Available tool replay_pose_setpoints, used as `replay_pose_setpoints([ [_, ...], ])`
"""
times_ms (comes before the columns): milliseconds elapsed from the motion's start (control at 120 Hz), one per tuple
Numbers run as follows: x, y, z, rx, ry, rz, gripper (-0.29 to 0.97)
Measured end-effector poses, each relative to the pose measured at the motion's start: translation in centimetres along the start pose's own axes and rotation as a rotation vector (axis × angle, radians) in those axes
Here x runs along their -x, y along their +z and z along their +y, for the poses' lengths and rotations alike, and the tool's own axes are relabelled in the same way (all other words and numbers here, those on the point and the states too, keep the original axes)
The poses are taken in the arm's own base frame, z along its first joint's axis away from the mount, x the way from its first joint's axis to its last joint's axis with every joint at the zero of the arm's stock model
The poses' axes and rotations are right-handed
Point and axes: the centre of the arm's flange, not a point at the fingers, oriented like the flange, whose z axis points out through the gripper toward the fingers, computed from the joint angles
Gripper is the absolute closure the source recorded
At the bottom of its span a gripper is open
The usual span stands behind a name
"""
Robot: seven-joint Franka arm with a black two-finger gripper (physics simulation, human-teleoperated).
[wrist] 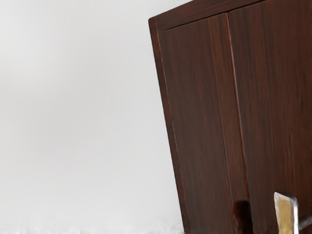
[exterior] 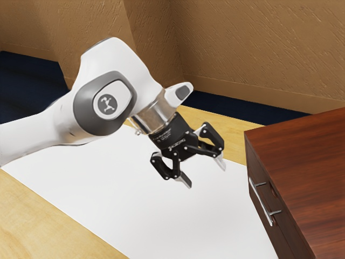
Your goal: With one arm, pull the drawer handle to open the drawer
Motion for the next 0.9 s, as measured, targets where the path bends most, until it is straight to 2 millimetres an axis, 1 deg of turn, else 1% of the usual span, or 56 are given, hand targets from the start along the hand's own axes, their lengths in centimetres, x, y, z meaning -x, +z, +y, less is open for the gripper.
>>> replay_pose_setpoints([
  [108,1.1,0.9,0.7,-0.006,-0.001,-0.009,0.06],
  [217,3.2,2.0,2.3,-0.011,0.012,-0.013,0.06],
  [317,4.3,2.6,2.8,-0.017,0.000,-0.006,0.06],
  [492,4.2,3.2,2.5,-0.017,-0.054,0.010,0.06],
  [575,4.3,3.3,2.7,-0.009,-0.070,0.021,0.07],
  [725,3.4,3.7,2.4,0.019,-0.111,0.060,0.08],
  [900,3.2,4.2,3.1,0.059,-0.128,0.102,0.08],
])
